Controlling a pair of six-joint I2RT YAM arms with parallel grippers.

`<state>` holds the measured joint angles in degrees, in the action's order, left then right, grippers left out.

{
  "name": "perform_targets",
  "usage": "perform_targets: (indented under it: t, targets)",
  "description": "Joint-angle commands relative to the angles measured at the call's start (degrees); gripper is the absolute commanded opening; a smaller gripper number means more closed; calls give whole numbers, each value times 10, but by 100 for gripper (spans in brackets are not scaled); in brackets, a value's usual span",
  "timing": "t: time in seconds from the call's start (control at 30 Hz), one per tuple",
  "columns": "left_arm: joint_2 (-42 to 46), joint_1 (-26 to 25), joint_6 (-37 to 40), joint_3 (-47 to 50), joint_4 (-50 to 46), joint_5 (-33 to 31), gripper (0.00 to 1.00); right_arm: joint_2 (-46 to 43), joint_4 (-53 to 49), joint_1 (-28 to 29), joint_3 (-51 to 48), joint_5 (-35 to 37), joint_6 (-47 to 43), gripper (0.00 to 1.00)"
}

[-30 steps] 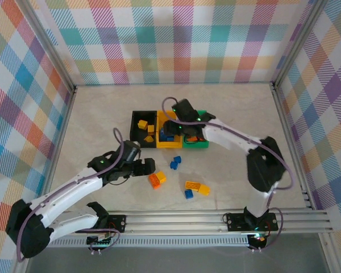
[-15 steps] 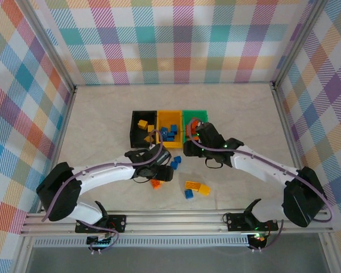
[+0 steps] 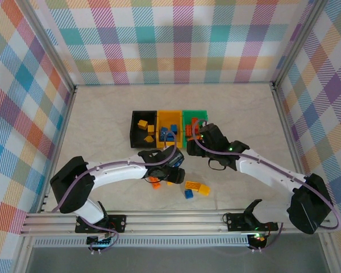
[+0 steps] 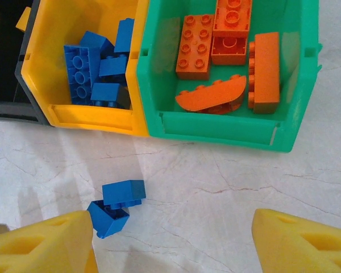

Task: Sort the legos into containers by color

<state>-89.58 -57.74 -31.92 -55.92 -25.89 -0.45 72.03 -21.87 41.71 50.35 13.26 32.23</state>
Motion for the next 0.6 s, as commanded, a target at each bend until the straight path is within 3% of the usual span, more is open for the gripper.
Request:
perform_targets:
  t: [0.0,0.07,0.2,0.4,0.57]
  targets:
    - [28,-9,0,-24,-30,-29,70,-12,6,3,-7,7,5,75]
    - [37,-8,10,-26,-59,-61,80,-13,5,3,-7,5,6,75]
    - [11,-8,27,-22,-82,-84,84,-15,7,2,-12,7,8,76]
    - [-39,-8,40,7,-35,-90,80,-31,2,2,-20,10,11,77]
    - [-66,-9,46,11,-12,-70,68,-47,-12,-1,-19,22,7,77]
